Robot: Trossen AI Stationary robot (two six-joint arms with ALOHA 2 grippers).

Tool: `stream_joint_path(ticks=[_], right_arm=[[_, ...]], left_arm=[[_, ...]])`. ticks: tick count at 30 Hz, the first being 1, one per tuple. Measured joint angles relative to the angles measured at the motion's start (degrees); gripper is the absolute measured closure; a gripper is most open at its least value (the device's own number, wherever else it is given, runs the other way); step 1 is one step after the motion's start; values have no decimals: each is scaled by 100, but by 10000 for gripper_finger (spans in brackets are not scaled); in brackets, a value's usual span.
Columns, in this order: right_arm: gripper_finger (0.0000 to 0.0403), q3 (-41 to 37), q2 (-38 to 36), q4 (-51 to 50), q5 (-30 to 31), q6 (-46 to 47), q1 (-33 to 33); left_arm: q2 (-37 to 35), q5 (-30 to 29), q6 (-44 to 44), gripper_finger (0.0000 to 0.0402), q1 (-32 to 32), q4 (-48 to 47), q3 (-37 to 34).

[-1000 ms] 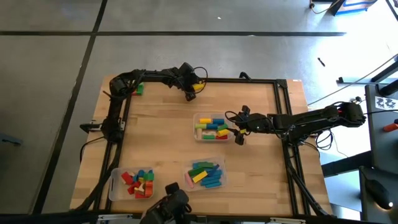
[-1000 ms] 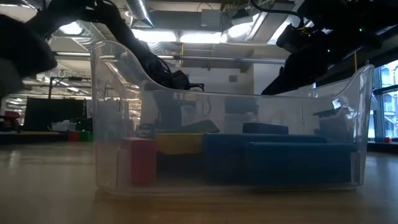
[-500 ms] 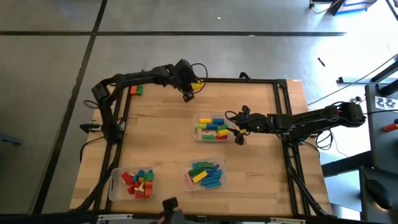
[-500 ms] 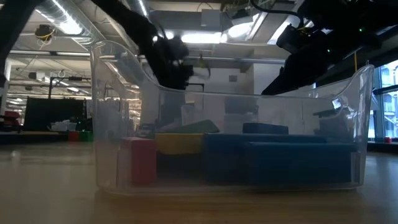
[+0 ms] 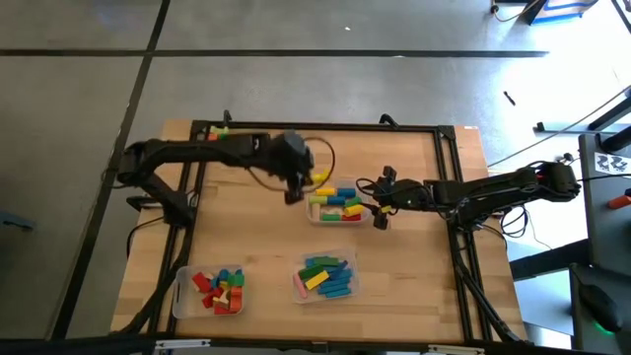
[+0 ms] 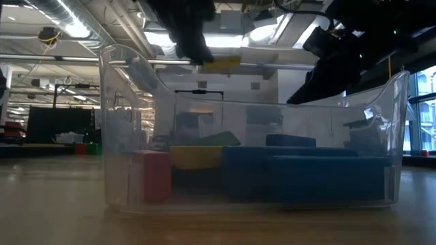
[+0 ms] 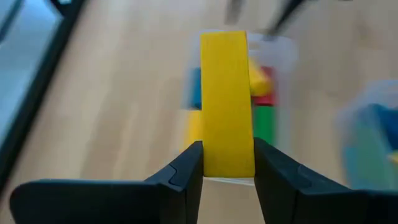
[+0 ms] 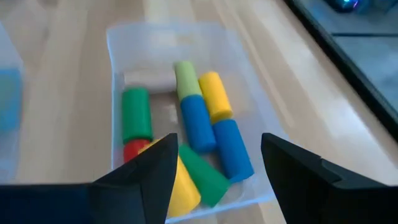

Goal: Sort blocks by size
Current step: Put the yellow rectangular block into the bottom right transparent bin

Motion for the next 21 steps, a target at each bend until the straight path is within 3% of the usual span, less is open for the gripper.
stream_joint_path(ticks=[11,21], right_arm=[[172,194,-373,-3,-412,149,1],[172,194,-371,-34,-1186,883,5]], left_arm=[[147,-318,-1173,290,-1982,61,0],[895,-380,-1790,286,-3079,739,2]])
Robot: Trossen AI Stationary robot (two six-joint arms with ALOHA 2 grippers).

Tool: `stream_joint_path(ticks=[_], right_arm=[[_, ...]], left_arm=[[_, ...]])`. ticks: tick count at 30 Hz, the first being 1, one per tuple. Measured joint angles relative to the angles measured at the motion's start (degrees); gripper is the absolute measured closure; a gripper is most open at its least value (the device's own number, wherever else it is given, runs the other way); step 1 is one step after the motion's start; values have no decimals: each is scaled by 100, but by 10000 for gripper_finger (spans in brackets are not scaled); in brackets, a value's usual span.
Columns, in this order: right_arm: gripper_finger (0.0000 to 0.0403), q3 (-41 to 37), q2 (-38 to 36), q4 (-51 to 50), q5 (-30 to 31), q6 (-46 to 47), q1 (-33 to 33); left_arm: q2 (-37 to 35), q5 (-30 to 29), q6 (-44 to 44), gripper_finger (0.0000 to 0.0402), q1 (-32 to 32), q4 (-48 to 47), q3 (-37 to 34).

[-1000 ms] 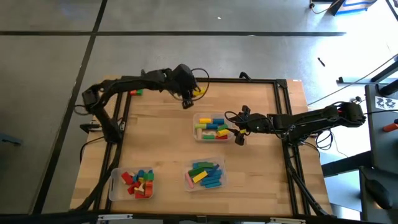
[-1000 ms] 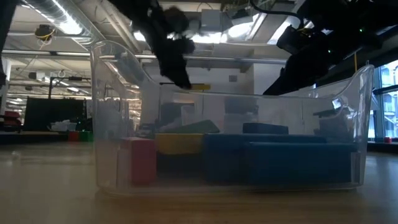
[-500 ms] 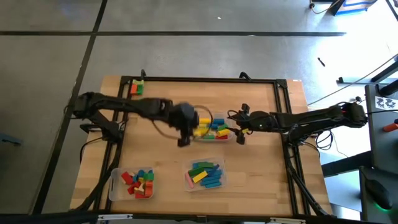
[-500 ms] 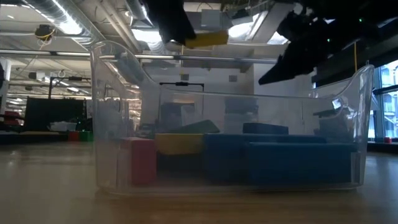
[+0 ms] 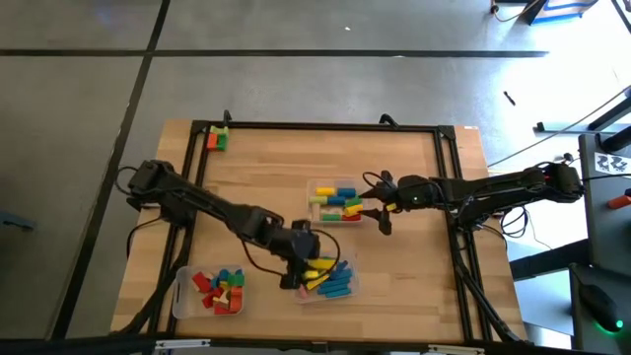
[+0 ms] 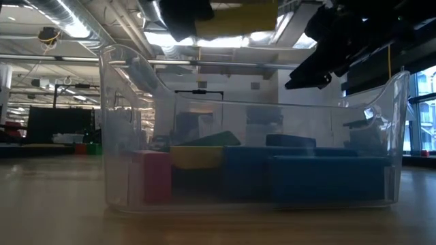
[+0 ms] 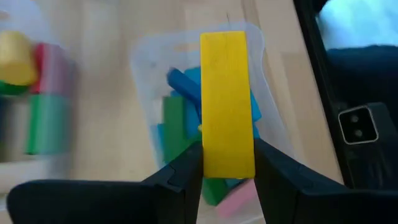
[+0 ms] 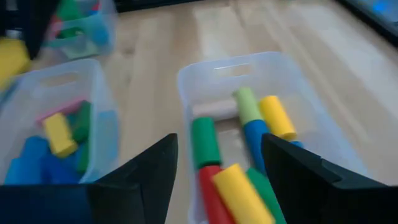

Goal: Sort blocks by size
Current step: Put the yellow rectangular block into the bottom right transparent bin, then put the green arch block into the bottom left transparent bin

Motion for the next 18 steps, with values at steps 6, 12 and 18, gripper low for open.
stream_joint_path(ticks=[6,12,18], right_arm=[[172,0,0,-17,-429,125,1],[172,0,2,-57,-436,125,1],[172,0,2,-310,-414,123,1]], left_arm=[[454,6,-105,284,-213,372,0],[545,202,-208,262,-107,528,2],[456,441,-205,207,43,476,2]])
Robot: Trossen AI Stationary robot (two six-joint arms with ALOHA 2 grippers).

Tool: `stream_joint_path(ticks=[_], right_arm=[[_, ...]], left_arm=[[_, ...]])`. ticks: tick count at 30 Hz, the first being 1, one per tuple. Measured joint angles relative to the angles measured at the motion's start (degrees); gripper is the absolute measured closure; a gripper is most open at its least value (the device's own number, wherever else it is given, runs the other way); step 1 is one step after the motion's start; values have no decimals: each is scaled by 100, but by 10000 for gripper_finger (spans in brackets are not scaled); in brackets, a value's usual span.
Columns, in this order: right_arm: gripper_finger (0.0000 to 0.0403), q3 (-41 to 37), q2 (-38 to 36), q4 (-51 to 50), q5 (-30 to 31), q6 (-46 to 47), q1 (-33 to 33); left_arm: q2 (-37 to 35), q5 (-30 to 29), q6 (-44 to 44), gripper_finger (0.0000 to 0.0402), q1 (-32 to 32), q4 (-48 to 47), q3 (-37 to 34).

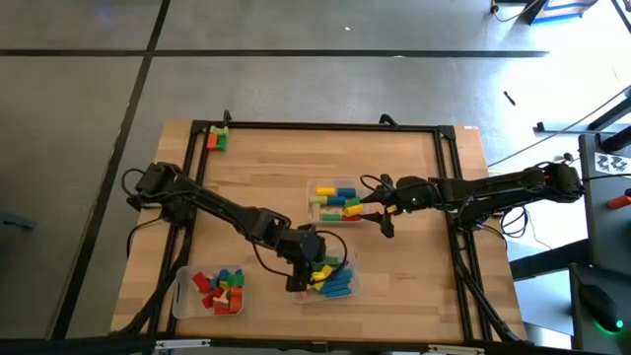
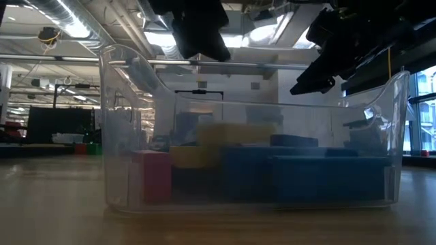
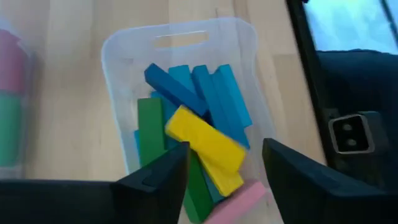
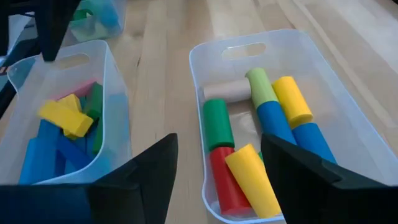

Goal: Sort blocks by size
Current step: Put the green arch block into the bottom left transparent bin

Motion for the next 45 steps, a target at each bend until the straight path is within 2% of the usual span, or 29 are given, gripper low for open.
stream_joint_path(ticks=[5,10,15,19,22,26,28,31,33,39,45], right_arm=[[172,0,2,11,6,-1,0],[172,0,2,5,9,-32,0],[172,0,2,8,63,-144,-4],[172,0,2,-10,70,-146,-4],[172,0,2,-22,70,-148,-4],[172,0,2,-25,87,-166,-4],[172,0,2,-25,87,-168,-4],[172,0,2,-52,87,-169,-4],[172,0,2,-85,91,-171,-4],[172,-2,2,-161,385,-255,-4],[172,-2,2,-152,396,-270,-4]], left_arm=[[-316,42,32,187,184,-488,50],[-921,-436,370,190,353,-822,66],[-1579,-2025,541,197,626,-1434,-15],[-2109,-3367,73,201,1098,-2246,-336],[-2439,-3913,-379,206,1698,-2886,-632],[-2617,-3857,-817,214,2858,-3388,-1022],[-2576,-3632,-825,217,3437,-3523,-1178],[-2374,-3194,-512,222,4257,-3490,-1338],[-2235,-3106,-273,225,4716,-3549,-1412],[-1802,-3105,170,234,5690,-3543,-1423],[-1293,-3107,408,239,6235,-3465,-1514]])
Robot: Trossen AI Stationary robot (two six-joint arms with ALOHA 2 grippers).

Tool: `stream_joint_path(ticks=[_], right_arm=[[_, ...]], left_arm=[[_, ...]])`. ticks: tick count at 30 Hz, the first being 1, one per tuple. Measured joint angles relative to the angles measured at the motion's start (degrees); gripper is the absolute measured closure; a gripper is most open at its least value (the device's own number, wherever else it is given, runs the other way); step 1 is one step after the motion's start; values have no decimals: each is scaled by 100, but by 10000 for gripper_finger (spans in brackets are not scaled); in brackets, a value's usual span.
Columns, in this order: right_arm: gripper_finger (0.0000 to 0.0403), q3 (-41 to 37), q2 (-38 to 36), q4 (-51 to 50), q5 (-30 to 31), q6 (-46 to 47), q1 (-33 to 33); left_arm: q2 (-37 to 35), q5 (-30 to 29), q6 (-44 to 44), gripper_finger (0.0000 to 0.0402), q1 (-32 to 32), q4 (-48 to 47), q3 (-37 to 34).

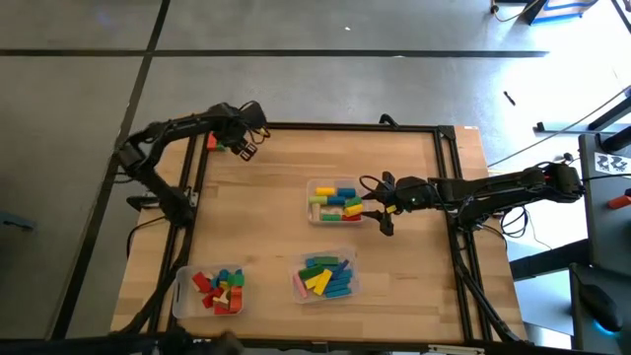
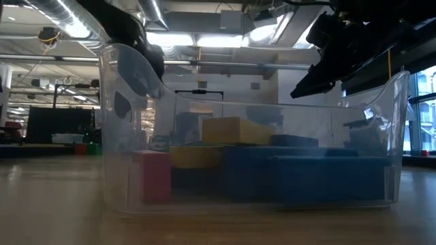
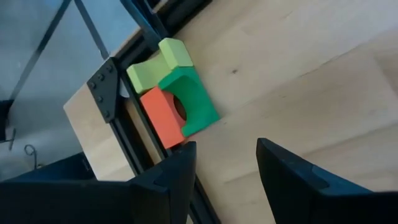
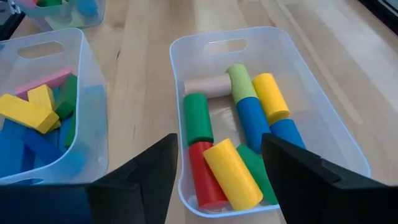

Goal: Sort blocks by size
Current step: Put the green arch block into the bottom left transparent bin

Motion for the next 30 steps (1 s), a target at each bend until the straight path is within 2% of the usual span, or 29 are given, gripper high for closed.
stream_joint_path(ticks=[15,23,30], right_arm=[[172,0,0,69,79,4,0],[172,0,0,77,118,28,0],[172,-2,0,253,118,160,0]], left_arm=[[1437,-136,1014,238,581,147,4],[1683,-328,1370,238,844,320,6],[1939,-387,2295,238,1026,546,20]])
